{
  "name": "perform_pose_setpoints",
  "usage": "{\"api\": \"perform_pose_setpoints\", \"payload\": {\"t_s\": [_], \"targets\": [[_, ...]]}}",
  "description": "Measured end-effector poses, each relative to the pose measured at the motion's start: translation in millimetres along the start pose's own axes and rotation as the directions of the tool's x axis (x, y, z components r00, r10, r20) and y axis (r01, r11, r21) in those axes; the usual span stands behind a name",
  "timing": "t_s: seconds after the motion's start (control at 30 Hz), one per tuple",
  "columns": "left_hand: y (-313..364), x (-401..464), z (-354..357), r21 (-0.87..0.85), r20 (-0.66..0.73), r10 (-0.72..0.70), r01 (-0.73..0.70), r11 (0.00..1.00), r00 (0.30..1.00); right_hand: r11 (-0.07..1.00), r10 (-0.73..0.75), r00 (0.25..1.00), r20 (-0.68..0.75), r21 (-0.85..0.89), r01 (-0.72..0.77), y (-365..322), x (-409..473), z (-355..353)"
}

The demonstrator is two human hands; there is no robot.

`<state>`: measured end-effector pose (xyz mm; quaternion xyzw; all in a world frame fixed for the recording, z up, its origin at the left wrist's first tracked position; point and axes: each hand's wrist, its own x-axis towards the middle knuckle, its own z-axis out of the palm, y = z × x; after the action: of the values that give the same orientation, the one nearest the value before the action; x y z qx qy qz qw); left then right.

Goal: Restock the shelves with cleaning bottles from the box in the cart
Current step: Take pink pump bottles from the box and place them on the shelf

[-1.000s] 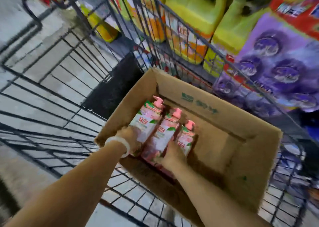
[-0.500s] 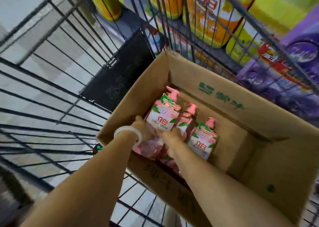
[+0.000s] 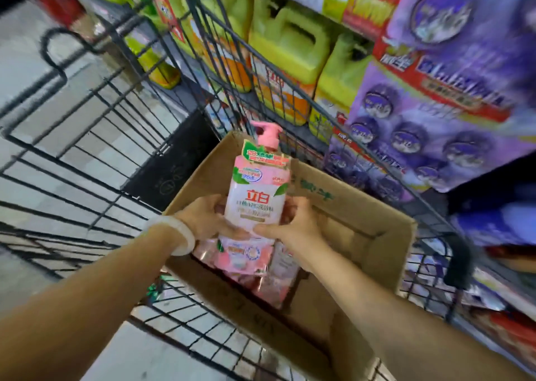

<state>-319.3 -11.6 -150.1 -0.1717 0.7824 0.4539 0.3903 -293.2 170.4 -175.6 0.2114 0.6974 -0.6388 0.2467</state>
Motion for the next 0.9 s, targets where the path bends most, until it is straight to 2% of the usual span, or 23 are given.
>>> {"api": "perform_pose_setpoints", "payload": {"t_s": [0.17, 0.27, 0.37, 0.5, 0.63, 0.83, 0.9], "targets": [[84, -74, 13, -0.009, 0.074, 0.286, -0.286, 0.958, 0.955, 0.975, -0.220, 0.969, -0.109, -0.008, 0.220, -71, -77, -52], [132, -129, 26, 0.022, 0.093, 0.426, -0.430, 0.903, 0.900, 0.918, -0.396, 0.900, -0.183, -0.077, 0.389, -114, -138, -88], [177, -189, 42, 0.057, 0.048, 0.555, -0.557, 0.828, 0.830, 0.852, -0.521, 0.825, -0.218, -0.069, 0.520, -146, -199, -128], [238, -265, 78, 0.087, 0.073, 0.735, -0.739, 0.668, 0.674, 0.728, -0.681, 0.675, -0.284, -0.163, 0.666, -184, -281, -185], [301, -327, 120, 0.050, 0.078, 0.863, -0.867, 0.496, 0.498, 0.609, -0.784, 0.506, -0.361, -0.285, 0.740, -219, -358, -247], [401, -415, 190, 0.008, 0.177, 0.963, -0.979, 0.206, 0.204, 0.421, -0.871, 0.222, -0.439, -0.430, 0.798, -268, -460, -337], [433, -439, 211, 0.001, 0.176, 0.974, -0.990, 0.144, 0.142, 0.390, -0.872, 0.153, -0.464, -0.473, 0.790, -284, -488, -364]]}}
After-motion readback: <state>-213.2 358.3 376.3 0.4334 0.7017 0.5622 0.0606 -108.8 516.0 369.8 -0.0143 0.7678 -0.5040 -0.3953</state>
